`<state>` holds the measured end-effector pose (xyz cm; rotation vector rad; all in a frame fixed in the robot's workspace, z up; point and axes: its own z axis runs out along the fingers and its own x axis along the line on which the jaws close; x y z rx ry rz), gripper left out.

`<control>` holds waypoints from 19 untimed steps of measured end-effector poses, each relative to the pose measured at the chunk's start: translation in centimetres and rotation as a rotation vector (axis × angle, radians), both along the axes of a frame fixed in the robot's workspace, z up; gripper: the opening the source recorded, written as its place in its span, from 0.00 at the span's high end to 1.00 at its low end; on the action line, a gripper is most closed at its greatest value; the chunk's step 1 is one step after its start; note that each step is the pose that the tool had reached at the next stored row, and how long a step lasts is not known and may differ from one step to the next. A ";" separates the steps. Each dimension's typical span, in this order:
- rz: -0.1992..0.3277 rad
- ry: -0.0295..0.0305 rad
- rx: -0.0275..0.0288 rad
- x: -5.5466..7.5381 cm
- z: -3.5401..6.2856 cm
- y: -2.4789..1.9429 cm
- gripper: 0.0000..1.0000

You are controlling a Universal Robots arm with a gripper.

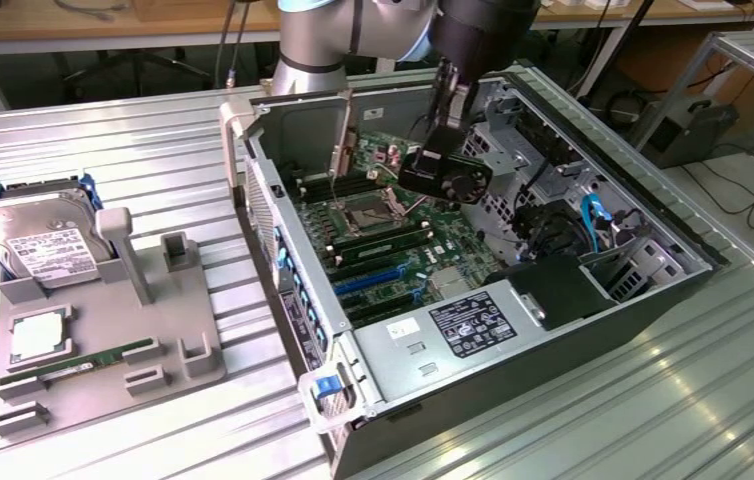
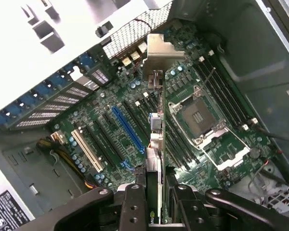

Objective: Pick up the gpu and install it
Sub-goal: 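Insert the gpu into the slot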

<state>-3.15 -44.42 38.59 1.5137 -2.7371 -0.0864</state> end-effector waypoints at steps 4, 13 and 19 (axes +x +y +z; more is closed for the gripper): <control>0.075 0.0000 0.0000 0.0 -0.06 0.00 0.74; 0.253 -0.0002 0.0034 0.0 -0.11 0.00 0.74; 0.362 -0.0003 0.0056 0.0 -0.14 0.00 0.74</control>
